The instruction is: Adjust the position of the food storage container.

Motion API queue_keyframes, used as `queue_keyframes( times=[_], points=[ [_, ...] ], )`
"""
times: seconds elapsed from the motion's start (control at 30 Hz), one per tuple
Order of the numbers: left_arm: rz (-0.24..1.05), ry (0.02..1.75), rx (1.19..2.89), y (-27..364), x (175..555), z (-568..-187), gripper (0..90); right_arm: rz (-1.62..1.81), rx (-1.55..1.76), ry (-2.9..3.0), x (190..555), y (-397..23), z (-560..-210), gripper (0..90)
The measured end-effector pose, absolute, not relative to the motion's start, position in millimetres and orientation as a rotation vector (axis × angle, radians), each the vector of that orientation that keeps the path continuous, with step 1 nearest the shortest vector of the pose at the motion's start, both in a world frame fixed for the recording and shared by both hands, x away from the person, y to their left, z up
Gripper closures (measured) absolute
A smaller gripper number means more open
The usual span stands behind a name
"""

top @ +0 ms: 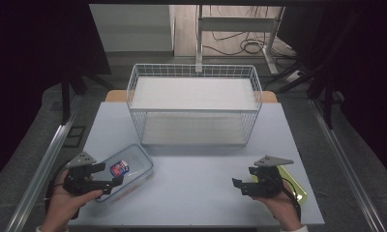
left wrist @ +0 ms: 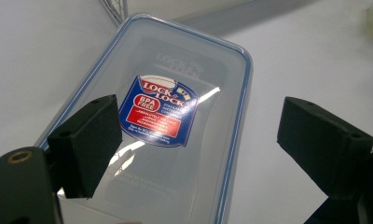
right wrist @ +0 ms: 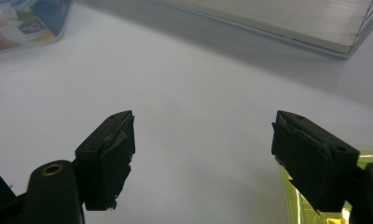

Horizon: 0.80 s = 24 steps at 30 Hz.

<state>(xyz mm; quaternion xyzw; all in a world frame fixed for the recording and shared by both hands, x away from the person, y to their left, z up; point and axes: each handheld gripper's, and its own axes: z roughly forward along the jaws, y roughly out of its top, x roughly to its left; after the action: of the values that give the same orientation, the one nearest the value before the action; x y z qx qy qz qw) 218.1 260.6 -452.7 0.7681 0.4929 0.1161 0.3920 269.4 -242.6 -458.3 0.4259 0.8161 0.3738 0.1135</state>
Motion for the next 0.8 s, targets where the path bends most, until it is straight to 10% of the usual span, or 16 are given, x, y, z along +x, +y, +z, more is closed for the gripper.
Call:
queue_keyframes(
  times=[0.33,0.8],
  points=[
    [0.302,1.241,1.94,258,211,-442,16.1,1.122,1.239,2.367,266,-248,-451,21.8],
    [0.325,1.288,1.871,275,208,-431,84.7,1.108,1.224,2.358,264,-248,-449,21.8]
  ],
)
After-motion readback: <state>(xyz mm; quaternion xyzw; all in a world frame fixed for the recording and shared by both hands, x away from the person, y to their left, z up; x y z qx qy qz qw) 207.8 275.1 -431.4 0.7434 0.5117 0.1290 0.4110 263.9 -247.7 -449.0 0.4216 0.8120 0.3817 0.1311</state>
